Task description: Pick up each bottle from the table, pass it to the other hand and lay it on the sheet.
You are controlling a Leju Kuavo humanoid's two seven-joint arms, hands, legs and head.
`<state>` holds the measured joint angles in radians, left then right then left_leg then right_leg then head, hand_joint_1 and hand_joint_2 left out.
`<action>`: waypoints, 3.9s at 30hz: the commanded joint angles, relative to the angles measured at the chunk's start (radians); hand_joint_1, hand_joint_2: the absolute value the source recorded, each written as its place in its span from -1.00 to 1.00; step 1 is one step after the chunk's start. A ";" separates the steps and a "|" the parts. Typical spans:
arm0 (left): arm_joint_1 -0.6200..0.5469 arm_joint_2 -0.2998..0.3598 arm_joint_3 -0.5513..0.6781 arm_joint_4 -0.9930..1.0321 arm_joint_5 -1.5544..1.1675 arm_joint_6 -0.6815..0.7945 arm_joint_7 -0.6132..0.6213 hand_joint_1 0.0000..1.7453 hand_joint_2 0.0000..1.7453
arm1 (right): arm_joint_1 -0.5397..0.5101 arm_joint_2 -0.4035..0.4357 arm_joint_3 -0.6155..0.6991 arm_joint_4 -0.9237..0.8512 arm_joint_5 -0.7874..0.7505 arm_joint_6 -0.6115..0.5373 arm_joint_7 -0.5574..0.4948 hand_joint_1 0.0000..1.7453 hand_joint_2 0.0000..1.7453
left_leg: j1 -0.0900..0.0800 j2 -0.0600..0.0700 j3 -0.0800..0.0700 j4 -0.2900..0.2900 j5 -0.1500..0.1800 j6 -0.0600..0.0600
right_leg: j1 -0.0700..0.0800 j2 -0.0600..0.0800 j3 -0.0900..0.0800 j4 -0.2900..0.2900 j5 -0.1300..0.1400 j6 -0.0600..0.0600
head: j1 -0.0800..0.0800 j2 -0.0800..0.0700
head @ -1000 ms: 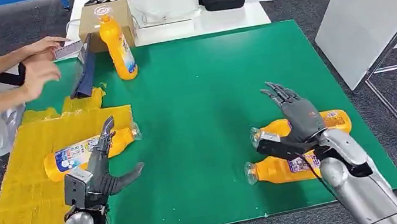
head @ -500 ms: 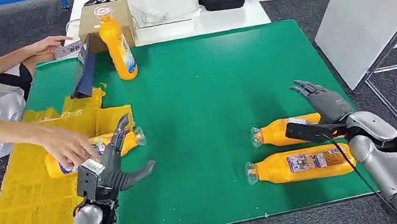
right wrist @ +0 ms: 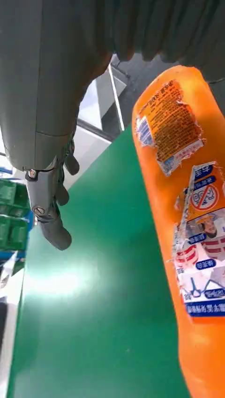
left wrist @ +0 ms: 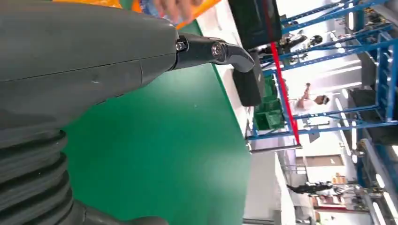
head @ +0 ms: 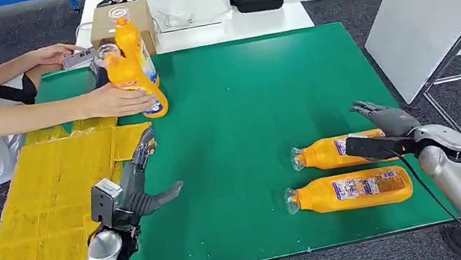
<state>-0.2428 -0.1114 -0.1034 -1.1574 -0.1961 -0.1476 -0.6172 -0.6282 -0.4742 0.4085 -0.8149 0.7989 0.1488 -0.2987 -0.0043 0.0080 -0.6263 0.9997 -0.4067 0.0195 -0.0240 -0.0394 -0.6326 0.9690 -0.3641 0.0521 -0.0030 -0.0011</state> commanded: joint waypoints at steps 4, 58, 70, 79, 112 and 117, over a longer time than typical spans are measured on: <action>-0.074 0.005 -0.042 0.096 0.018 -0.017 -0.005 -1.00 1.00 | -0.102 0.059 0.096 0.245 -0.022 0.008 -0.027 -1.00 1.00 | 0.002 0.002 0.004 0.000 -0.002 -0.002 | 0.001 0.005 0.004 -0.001 -0.001 -0.003 | 0.000 0.000; -0.060 -0.019 -0.086 0.025 0.018 -0.020 0.092 -1.00 1.00 | 0.223 0.513 -0.227 -0.381 0.212 -0.844 0.147 1.00 1.00 | 0.003 0.000 0.000 0.000 0.000 -0.002 | 0.002 0.002 -0.001 0.001 -0.002 -0.003 | 0.000 0.000; -0.082 -0.011 -0.124 0.045 0.058 -0.019 0.123 -1.00 1.00 | 0.284 0.583 -0.219 -0.508 -0.180 -0.641 -0.057 1.00 1.00 | 0.001 -0.001 0.001 0.000 0.000 -0.001 | 0.001 0.001 0.000 0.000 -0.002 -0.002 | 0.001 0.000; -0.036 -0.002 -0.190 -0.086 0.084 -0.053 0.117 -1.00 1.00 | 0.265 0.619 -0.127 -0.310 -0.395 -0.299 -0.127 0.94 1.00 | 0.003 0.003 0.004 -0.001 -0.002 -0.002 | 0.002 0.005 0.003 -0.001 -0.001 -0.003 | 0.000 0.000; -0.031 -0.015 -0.335 -0.126 0.095 -0.088 0.113 -1.00 1.00 | 0.246 0.717 0.093 -0.210 -0.341 -0.232 -0.173 0.98 1.00 | 0.003 0.002 0.004 0.000 -0.002 -0.002 | 0.002 0.004 0.003 0.000 -0.002 -0.003 | 0.001 0.000; -0.044 -0.022 -0.313 -0.088 0.108 -0.061 0.125 -1.00 1.00 | 0.258 0.726 0.158 -0.186 -0.320 -0.230 -0.180 0.98 1.00 | 0.002 0.001 0.003 -0.001 -0.001 -0.002 | 0.002 0.003 0.002 0.000 -0.002 -0.003 | 0.001 0.000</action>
<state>-0.2390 -0.1331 -0.3696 -1.3485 -0.0927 -0.2278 -0.5146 -0.3330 0.2415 0.4325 -1.1010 0.4459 -0.0908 -0.4730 -0.0034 0.0090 -0.6276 0.9991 -0.4061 0.0194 -0.0236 -0.0393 -0.6347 0.9692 -0.3645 0.0515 -0.0023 -0.0011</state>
